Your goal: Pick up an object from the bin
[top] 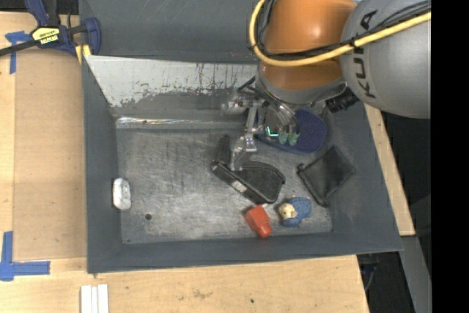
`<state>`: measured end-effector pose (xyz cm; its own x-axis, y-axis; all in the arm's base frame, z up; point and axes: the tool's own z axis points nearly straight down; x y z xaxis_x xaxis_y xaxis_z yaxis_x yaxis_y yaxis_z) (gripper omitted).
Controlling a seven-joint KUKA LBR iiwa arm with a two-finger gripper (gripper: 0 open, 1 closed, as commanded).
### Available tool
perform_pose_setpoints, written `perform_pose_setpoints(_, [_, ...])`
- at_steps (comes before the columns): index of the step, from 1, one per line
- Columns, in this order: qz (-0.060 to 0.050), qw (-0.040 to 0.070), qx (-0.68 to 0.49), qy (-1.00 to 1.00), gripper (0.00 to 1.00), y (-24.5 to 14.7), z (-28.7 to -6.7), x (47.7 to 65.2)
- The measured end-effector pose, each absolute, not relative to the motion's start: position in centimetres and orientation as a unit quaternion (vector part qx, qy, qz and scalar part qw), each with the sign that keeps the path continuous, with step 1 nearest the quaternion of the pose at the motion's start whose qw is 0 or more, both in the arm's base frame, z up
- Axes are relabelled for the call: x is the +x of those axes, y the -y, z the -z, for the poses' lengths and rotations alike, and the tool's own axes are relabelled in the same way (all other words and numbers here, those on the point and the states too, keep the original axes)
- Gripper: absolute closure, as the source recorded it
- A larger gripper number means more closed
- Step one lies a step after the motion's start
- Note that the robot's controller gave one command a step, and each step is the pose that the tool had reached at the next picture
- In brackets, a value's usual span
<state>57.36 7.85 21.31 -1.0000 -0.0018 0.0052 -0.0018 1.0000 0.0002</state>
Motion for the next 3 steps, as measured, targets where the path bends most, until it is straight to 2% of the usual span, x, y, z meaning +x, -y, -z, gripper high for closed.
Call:
perform_pose_setpoints(1, [0.004, -0.004, -0.018, 1.000, 0.00, -4.1, -9.2, 58.4])
perform_pose_setpoints(2, [0.003, -0.003, -0.016, 1.000, 1.00, -4.1, -9.4, 58.3])
perform_pose_setpoints(3, [0.000, -0.001, 0.179, 0.984, 1.00, -0.6, -24.2, 59.4])
